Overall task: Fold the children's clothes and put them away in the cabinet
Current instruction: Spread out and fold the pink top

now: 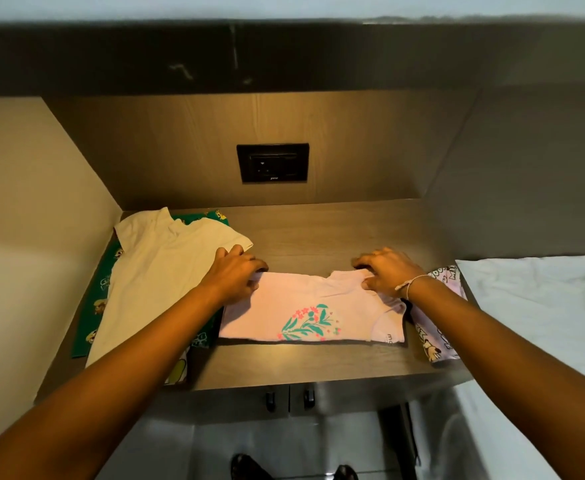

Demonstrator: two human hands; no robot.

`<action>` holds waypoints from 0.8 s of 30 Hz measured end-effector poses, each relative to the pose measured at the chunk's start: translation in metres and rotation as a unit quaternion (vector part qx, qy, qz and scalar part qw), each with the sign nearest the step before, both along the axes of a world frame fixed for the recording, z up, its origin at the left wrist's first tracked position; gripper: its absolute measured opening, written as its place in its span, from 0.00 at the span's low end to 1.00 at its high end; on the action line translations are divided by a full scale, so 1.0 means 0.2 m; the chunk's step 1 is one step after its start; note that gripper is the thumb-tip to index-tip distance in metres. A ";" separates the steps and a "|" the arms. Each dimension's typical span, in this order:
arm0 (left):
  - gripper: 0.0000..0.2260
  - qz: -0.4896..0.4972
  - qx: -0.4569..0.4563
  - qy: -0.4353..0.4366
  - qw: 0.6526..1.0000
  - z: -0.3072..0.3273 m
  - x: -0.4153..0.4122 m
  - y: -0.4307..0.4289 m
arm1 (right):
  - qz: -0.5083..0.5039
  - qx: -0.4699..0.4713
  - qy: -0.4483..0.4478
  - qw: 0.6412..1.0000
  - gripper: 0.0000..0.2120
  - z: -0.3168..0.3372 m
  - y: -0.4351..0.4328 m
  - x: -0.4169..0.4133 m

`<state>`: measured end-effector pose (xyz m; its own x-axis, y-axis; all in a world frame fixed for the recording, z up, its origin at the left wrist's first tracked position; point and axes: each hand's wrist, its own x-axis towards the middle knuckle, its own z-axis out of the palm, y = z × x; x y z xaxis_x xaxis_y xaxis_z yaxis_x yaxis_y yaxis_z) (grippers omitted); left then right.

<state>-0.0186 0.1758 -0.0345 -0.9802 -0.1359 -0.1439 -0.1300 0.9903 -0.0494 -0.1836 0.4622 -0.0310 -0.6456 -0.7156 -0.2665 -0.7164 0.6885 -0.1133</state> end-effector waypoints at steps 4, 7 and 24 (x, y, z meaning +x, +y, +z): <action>0.08 0.021 0.023 -0.011 0.999 0.03 -0.02 0.00 | -0.008 0.002 -0.029 1.000 0.12 0.01 -0.01 -0.01; 0.08 0.019 0.027 0.050 0.998 0.06 0.02 0.00 | -0.010 -0.055 -0.011 0.998 0.06 0.03 0.02 0.03; 0.29 0.088 0.104 -0.010 0.991 0.02 0.49 0.46 | 0.062 -0.093 0.032 0.993 0.24 0.06 0.22 0.26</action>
